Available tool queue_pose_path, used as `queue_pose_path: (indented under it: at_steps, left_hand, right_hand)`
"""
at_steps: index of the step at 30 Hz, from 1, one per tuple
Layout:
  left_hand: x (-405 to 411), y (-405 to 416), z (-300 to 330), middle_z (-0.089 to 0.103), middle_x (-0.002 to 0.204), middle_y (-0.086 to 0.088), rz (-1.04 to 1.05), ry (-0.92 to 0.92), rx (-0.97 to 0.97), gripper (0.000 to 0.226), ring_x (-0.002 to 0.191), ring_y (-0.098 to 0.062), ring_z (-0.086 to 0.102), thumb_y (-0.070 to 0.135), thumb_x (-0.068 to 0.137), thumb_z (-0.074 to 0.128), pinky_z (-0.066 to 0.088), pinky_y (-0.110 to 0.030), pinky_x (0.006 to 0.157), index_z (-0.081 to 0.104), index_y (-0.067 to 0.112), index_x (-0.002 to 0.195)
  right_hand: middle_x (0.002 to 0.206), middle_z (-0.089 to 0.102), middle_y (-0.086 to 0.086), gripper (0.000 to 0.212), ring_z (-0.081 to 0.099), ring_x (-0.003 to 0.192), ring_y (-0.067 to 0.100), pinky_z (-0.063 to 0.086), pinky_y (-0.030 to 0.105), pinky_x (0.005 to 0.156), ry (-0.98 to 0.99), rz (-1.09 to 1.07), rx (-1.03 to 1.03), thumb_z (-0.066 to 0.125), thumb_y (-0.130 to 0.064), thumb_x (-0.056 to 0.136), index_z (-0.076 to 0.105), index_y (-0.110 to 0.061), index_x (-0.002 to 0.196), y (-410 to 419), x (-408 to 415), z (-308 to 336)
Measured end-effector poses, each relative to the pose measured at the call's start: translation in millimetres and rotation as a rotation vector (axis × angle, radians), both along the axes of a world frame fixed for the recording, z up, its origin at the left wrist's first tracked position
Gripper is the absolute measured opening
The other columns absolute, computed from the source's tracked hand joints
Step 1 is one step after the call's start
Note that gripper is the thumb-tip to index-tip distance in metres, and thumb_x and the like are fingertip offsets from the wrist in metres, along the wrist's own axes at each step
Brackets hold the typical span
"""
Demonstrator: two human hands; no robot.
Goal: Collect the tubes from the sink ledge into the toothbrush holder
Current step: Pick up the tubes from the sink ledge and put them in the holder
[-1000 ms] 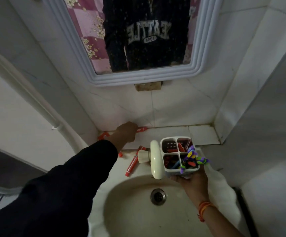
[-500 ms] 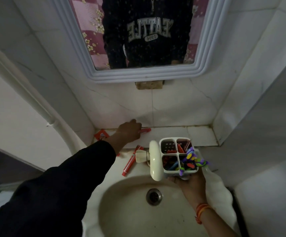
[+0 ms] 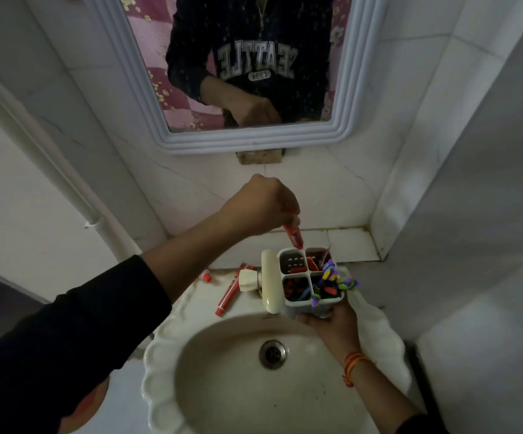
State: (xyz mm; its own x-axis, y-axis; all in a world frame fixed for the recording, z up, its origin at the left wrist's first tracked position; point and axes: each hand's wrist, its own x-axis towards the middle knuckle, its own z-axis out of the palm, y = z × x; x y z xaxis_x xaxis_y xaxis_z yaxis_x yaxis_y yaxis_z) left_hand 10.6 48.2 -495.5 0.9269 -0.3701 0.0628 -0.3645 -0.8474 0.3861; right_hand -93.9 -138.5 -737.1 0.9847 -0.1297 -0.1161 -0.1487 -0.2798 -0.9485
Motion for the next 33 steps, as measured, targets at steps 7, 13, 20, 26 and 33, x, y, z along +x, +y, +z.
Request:
queue_pose_path:
  at_steps: [7, 13, 20, 26, 33]
  left_hand:
    - [-7.5, -21.5, -9.4, 0.077, 0.11, -0.003, -0.026, 0.089, 0.163, 0.028, 0.084, -0.011, 0.069, 0.023, 0.09, 0.077, 0.06, -0.029, 0.088, 0.077, 0.014, 0.116]
    - [-12.7, -27.3, -24.4, 0.077, 0.105, -0.003, -0.01, 0.127, 0.315, 0.025, 0.085, -0.016, 0.073, 0.018, 0.082, 0.082, 0.056, -0.026, 0.072, 0.081, 0.017, 0.107]
    - [-0.9, -14.4, -35.8, 0.079, 0.096, 0.002, 0.093, 0.234, 0.146, 0.025, 0.09, -0.014, 0.072, 0.032, 0.079, 0.085, 0.06, -0.032, 0.079, 0.083, 0.018, 0.099]
    - [15.4, 40.2, -83.9, 0.08, 0.09, -0.007, 0.292, 0.306, 0.099, 0.021, 0.077, -0.019, 0.077, 0.025, 0.087, 0.079, 0.063, -0.035, 0.084, 0.081, 0.007, 0.098]
    - [10.9, 71.1, -158.8, 0.07, 0.063, -0.004, 0.446, 0.488, 0.293, 0.039, 0.045, -0.011, 0.063, 0.035, 0.098, 0.064, 0.06, -0.029, 0.061, 0.061, 0.009, 0.069]
  right_hand:
    - [0.104, 0.073, -0.017, 0.076, 0.065, 0.099, -0.011, 0.058, 0.037, 0.092, -0.008, -0.003, 0.032, 0.096, -0.009, 0.053, 0.059, -0.042, 0.11, -0.7, -1.8, -0.7]
    - [0.102, 0.072, -0.023, 0.077, 0.065, 0.108, 0.008, 0.057, 0.051, 0.095, -0.025, 0.003, 0.068, 0.096, -0.023, 0.046, 0.059, -0.052, 0.107, -1.2, -0.1, -3.9]
    - [0.102, 0.066, -0.021, 0.077, 0.058, 0.094, -0.008, 0.053, 0.014, 0.083, -0.012, -0.024, 0.082, 0.094, -0.001, 0.054, 0.055, -0.038, 0.108, 2.1, -2.6, 6.3]
    - [0.104, 0.069, -0.015, 0.074, 0.061, 0.097, -0.002, 0.053, 0.024, 0.085, 0.021, -0.037, 0.047, 0.096, -0.005, 0.055, 0.058, -0.03, 0.114, -0.2, -3.5, 3.9]
    - [0.104, 0.07, -0.009, 0.077, 0.063, 0.098, 0.003, 0.046, 0.0, 0.072, -0.016, -0.021, 0.017, 0.097, -0.007, 0.055, 0.058, -0.022, 0.12, 0.5, -4.6, 8.7]
